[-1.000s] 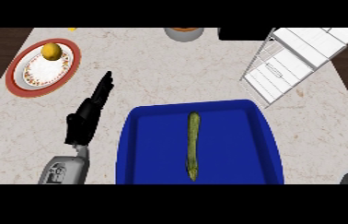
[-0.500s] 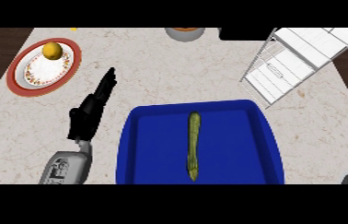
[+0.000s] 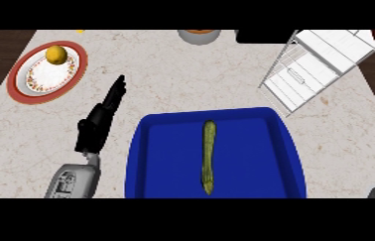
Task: Pick the bell pepper from the tray and place it in the tiered shelf
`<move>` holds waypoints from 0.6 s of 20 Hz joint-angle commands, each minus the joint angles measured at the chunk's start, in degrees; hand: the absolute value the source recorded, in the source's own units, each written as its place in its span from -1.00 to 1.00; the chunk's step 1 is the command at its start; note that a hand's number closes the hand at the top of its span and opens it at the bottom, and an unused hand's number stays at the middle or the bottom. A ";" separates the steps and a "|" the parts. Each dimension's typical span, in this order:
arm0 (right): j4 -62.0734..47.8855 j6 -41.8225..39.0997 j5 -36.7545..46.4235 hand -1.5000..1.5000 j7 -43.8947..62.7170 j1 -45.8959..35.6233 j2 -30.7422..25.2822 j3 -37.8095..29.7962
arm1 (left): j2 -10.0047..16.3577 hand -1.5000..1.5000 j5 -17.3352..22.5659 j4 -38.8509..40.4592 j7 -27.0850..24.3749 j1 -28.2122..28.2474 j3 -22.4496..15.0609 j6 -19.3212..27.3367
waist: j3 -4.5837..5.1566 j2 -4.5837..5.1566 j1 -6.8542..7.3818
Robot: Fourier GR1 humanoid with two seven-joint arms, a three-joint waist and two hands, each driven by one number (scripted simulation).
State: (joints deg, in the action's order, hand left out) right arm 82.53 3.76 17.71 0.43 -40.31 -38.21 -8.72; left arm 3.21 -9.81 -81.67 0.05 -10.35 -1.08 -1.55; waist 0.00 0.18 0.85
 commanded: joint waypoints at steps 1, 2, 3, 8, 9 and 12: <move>-4.03 -1.28 -8.20 1.00 -0.50 -3.68 4.57 -3.71 | -0.12 0.00 0.27 -0.96 2.13 -2.02 0.15 0.00 | -0.04 -0.06 0.03; -7.23 0.29 -7.42 1.00 -3.82 -2.77 6.36 -3.26 | -1.93 0.00 -1.42 -0.18 1.08 -0.35 -1.94 1.27 | -0.04 0.08 0.15; -10.13 -0.68 -8.34 1.00 -4.62 -5.84 5.22 -4.62 | -0.68 0.00 -0.29 0.56 2.48 -2.77 0.04 0.68 | -0.02 0.10 0.10; -22.85 -3.68 -8.16 1.00 -13.54 -9.81 2.58 -6.64 | 0.16 0.00 0.27 1.55 2.02 -2.68 1.10 0.04 | 0.00 0.02 -0.19; -20.08 -0.95 -6.46 1.00 -10.85 -9.84 5.49 -4.53 | 1.50 0.00 1.42 -3.30 4.23 -0.23 0.99 -1.97 | 0.00 -0.12 -0.17; -24.98 0.21 -5.79 1.00 -15.09 -10.25 6.52 -4.80 | -0.81 0.00 -0.70 -4.86 2.56 2.54 -1.50 0.31 | 0.00 -0.10 -0.05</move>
State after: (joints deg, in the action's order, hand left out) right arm 61.60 2.39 10.82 -11.87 -49.42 -33.57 -14.03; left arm 3.22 -9.58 -83.15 2.05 -10.61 -0.96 -1.87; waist 0.00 0.15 0.77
